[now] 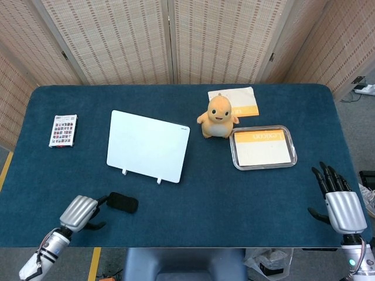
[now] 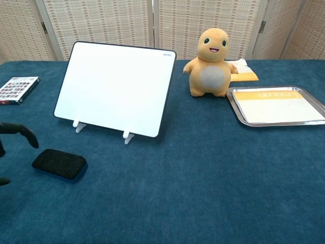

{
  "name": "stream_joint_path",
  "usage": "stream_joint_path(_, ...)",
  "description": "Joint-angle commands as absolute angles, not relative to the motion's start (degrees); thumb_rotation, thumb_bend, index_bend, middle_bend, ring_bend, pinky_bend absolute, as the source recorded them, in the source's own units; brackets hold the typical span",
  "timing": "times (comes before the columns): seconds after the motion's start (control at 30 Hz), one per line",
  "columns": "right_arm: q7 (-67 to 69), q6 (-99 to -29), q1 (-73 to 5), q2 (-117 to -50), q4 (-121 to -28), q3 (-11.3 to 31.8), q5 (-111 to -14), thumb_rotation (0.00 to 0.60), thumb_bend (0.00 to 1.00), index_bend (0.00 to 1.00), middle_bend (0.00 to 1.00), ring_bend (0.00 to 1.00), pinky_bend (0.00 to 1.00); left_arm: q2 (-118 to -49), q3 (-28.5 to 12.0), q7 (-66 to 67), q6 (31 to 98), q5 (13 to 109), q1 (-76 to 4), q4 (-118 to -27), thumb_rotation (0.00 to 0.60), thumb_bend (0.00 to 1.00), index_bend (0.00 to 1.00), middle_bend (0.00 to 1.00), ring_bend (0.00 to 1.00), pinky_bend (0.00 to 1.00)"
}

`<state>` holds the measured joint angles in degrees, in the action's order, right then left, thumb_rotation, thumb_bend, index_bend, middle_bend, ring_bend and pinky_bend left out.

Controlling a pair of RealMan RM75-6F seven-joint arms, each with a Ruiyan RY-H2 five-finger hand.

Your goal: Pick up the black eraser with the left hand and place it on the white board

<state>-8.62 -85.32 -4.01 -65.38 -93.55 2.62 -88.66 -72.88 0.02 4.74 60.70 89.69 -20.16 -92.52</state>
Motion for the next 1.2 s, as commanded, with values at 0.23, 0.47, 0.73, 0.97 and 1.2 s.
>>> stream_joint_path(0.23,-8.3,-85.5,-4.0,-65.3,-93.4,2.4,-89.0,0.600,0.15,0.00,0.00,0.00,0.16,-78.6,-2.5,4.9,56.5,84.5,-24.4,-86.9,0.600,0.29,0.36,1.00,1.00,1.00)
stream_joint_path(0.47,-8.9,-85.3,-4.1,-65.4,-93.6,2.4,-88.7,0.600,0.15,0.00,0.00,0.00,0.16,-81.3,-1.3,6.0,56.9,85.3,-25.2,-84.0,0.600,0.29,0.36,1.00,1.00,1.00)
stream_joint_path(0.73,-8.7,-85.3,-4.0,-65.3,-93.6,2.3,-88.8,0.600,0.15,0.00,0.00,0.00,0.16,-82.5,-0.9,7.4,56.1,84.1,-26.3,-83.6,0.600,0.29,0.34,1.00,1.00,1.00)
stream_joint_path(0.97,-8.6,-85.4,-4.0,-65.2,-93.6,2.3,-88.7,0.600,0.15,0.00,0.00,0.00,0.16,-83.2,-1.2,7.6,56.1,83.3,-27.1,-82.5,0.600,0.28,0.32,1.00,1.00,1.00)
stream_joint_path(1.2,-8.8,-85.3,-4.1,-65.2,-93.6,2.3,-88.8,0.600,0.15,0.00,0.00,0.00,0.16,-83.2,-0.9,7.8,56.4,83.2,-27.6,-82.4,0.600,0.29,0.32,1.00,1.00,1.00)
